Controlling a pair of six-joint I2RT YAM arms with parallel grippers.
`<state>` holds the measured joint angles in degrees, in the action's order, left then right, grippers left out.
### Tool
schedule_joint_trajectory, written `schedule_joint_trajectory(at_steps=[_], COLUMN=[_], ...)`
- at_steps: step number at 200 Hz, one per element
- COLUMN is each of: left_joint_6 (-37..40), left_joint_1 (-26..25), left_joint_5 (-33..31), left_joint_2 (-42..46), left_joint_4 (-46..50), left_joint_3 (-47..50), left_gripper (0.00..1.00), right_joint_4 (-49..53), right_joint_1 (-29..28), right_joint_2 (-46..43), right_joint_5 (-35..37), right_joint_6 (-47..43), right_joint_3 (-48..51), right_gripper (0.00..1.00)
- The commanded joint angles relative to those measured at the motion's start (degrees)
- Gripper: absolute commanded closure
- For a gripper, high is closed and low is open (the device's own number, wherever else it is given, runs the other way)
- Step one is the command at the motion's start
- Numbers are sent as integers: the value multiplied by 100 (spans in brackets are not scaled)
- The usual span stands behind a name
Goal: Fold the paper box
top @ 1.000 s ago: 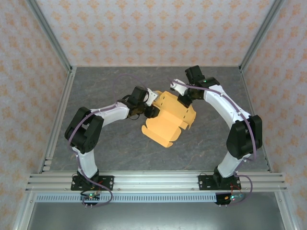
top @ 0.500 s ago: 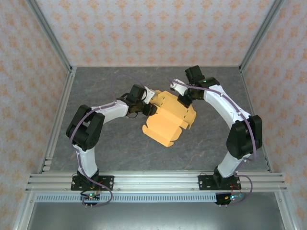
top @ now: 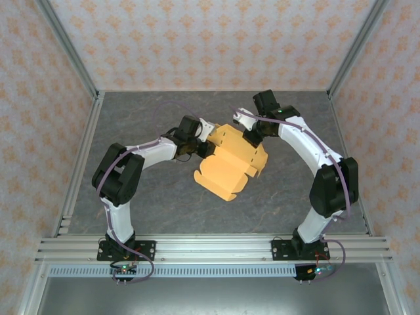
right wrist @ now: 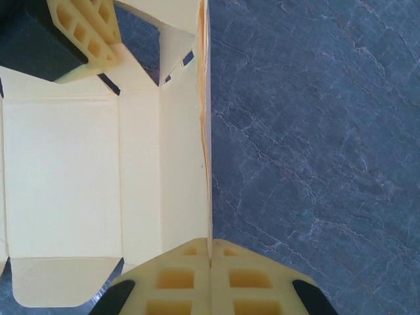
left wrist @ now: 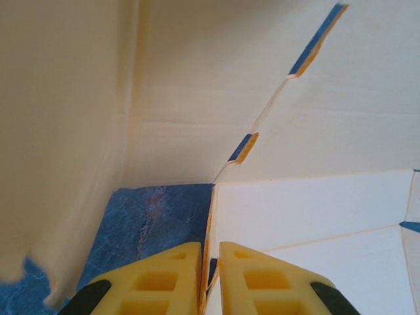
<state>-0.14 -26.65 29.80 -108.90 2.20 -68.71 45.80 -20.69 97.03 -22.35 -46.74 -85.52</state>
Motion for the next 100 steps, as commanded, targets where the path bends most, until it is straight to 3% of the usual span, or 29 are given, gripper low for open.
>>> schedule_joint_trajectory(at_steps=[1, 40, 100], left_joint_6=[-122, -300, -889], left_joint_1=[-177, -489, -1109], left_joint_5=[-18, -611, -2332], left_joint_2=[1, 58, 193], left_joint_4=[-240, -511, -1159], left_joint_3=[-11, 136, 535], left_gripper=[88, 96, 97], right_joint_4=[-137, -205, -309], right_joint_1=[3, -2, 2], right_joint_2=[64, 75, 147], right_joint_5=[-52, 0, 154], right_joint_6=[216, 430, 1059], right_joint_3=[-172, -167, -220], right_gripper=[100, 100, 100])
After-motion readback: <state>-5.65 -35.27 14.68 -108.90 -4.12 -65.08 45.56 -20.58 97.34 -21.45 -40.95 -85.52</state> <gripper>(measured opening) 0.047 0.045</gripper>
